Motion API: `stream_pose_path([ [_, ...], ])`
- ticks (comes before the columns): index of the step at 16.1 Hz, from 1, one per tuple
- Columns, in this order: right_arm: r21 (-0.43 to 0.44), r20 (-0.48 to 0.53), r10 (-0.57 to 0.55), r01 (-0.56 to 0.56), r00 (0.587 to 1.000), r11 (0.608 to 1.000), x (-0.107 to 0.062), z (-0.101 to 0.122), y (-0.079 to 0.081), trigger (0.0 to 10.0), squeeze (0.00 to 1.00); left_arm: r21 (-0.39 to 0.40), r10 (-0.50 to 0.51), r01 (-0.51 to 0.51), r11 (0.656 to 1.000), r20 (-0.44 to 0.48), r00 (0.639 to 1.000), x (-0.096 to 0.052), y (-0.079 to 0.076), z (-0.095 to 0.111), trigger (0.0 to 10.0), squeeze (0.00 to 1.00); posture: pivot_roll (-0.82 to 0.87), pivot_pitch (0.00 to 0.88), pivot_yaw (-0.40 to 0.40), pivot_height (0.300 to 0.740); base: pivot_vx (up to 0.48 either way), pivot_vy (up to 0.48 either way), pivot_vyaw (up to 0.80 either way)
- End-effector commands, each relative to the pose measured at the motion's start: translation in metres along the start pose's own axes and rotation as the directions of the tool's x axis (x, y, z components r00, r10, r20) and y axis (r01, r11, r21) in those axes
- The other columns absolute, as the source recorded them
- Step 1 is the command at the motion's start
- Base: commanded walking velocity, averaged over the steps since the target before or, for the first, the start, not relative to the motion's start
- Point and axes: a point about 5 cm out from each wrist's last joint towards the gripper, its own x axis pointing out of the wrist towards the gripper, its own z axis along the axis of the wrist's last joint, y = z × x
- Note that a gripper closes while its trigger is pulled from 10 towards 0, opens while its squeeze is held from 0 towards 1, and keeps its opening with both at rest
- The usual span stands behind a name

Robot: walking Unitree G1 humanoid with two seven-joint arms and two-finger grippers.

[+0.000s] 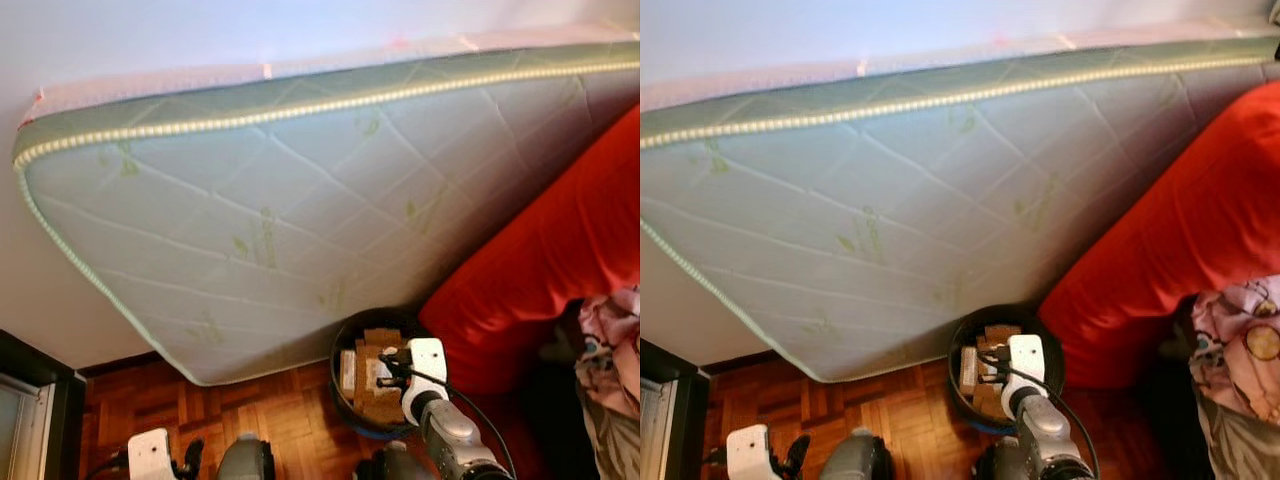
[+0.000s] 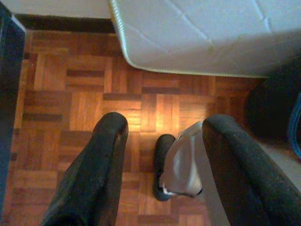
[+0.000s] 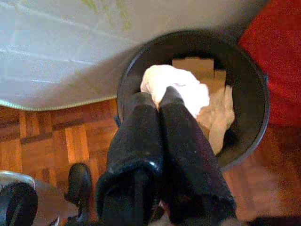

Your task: Clean up the room

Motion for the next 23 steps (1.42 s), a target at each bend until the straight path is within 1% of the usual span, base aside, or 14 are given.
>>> stream_pose_path([
  [1, 0.028, -0.027, -0.024, 0.025, 0.999, 0.999, -0.001, -0.004, -0.003, 10.0, 0.00, -0.010, 0.003, -0.003, 1.000, 0.000, 1.000, -0.004, -0.001, -0.005, 10.0, 0.00, 0.16, 0.252, -0.031, 0.655, 0.000, 0.000, 0.00],
  [4, 0.036, -0.025, -0.030, 0.031, 0.999, 0.999, 0.002, 0.002, -0.003, 10.0, 0.00, -0.023, 0.012, -0.011, 1.000, 0.035, 0.999, -0.004, 0.000, -0.002, 10.0, 0.00, 0.18, 0.268, -0.024, 0.655, 0.000, 0.000, 0.00],
  [6, 0.042, -0.014, -0.040, 0.041, 0.999, 0.998, 0.005, 0.012, -0.004, 10.0, 0.00, -0.024, 0.002, 0.001, 1.000, 0.110, 0.994, -0.004, 0.001, 0.008, 10.0, 0.00, 0.19, 0.297, -0.020, 0.655, 0.000, 0.000, 0.00],
  [8, 0.051, -0.002, -0.052, 0.052, 0.999, 0.997, 0.007, 0.018, -0.006, 10.0, 0.00, -0.021, -0.006, 0.009, 1.000, 0.147, 0.989, -0.002, 0.000, 0.014, 10.0, 0.00, 0.20, 0.316, -0.021, 0.655, 0.000, 0.000, 0.00],
  [10, 0.051, 0.021, -0.063, 0.062, 0.998, 0.997, 0.010, 0.031, -0.008, 10.0, 0.00, -0.009, -0.001, 0.003, 1.000, 0.247, 0.969, 0.000, 0.000, 0.032, 10.0, 0.00, 0.21, 0.357, -0.025, 0.655, 0.000, 0.000, 0.00],
  [11, 0.051, 0.027, -0.065, 0.063, 0.998, 0.997, 0.011, 0.035, -0.009, 10.0, 0.00, -0.009, 0.007, -0.004, 1.000, 0.275, 0.961, 0.001, 0.002, 0.040, 10.0, 0.00, 0.21, 0.371, -0.027, 0.655, 0.000, 0.000, 0.00],
  [12, 0.049, 0.036, -0.068, 0.066, 0.997, 0.997, 0.012, 0.040, -0.010, 10.0, 0.00, 0.002, 0.009, -0.011, 1.000, 0.331, 0.944, 0.001, 0.004, 0.054, 10.0, 0.00, 0.22, 0.388, -0.031, 0.655, 0.000, 0.000, 0.00],
  [13, 0.046, 0.042, -0.074, 0.072, 0.996, 0.996, 0.013, 0.046, -0.011, 10.0, 0.00, 0.021, 0.001, -0.011, 1.000, 0.429, 0.903, -0.006, 0.001, 0.079, 10.0, 0.00, 0.22, 0.405, -0.037, 0.655, 0.000, 0.000, 0.00],
  [14, 0.042, 0.042, -0.076, 0.074, 0.996, 0.996, 0.014, 0.049, -0.012, 10.0, 0.00, 0.030, -0.010, -0.005, 1.000, 0.480, 0.877, -0.014, -0.005, 0.097, 10.0, 0.00, 0.23, 0.418, -0.043, 0.655, 0.000, 0.000, 0.00],
  [15, 0.037, 0.044, -0.080, 0.078, 0.996, 0.996, 0.014, 0.051, -0.013, 10.0, 0.00, 0.061, -0.040, 0.011, 0.998, 0.507, 0.861, -0.020, -0.014, 0.108, 10.0, 0.00, 0.23, 0.425, -0.045, 0.655, 0.000, 0.000, 0.00],
  [17, 0.032, 0.054, -0.094, 0.092, 0.994, 0.995, 0.014, 0.054, -0.016, 10.0, 0.00, 0.063, -0.054, 0.025, 0.998, 0.525, 0.849, -0.026, -0.022, 0.115, 10.0, 0.00, 0.24, 0.437, -0.047, 0.655, 0.000, 0.000, 0.00],
  [18, 0.029, 0.055, -0.117, 0.115, 0.992, 0.993, 0.014, 0.056, -0.020, 10.0, 0.00, 0.065, -0.067, 0.038, 0.997, 0.538, 0.841, -0.033, -0.029, 0.120, 10.0, 0.00, 0.24, 0.449, -0.049, 0.655, 0.000, 0.000, 0.00],
  [20, 0.070, 0.067, -0.139, 0.135, 0.988, 0.988, 0.013, 0.060, -0.025, 10.0, 0.00, 0.058, -0.072, 0.049, 0.997, 0.516, 0.854, -0.050, -0.037, 0.125, 10.0, 0.00, 0.26, 0.464, -0.048, 0.655, 0.000, 0.000, 0.00],
  [23, 0.078, 0.102, -0.149, 0.141, 0.984, 0.987, 0.013, 0.066, -0.027, 10.0, 0.00, 0.056, -0.075, 0.054, 0.997, 0.497, 0.864, -0.059, -0.039, 0.125, 10.0, 0.00, 0.27, 0.490, -0.043, 0.655, 0.000, 0.000, 0.00],
])
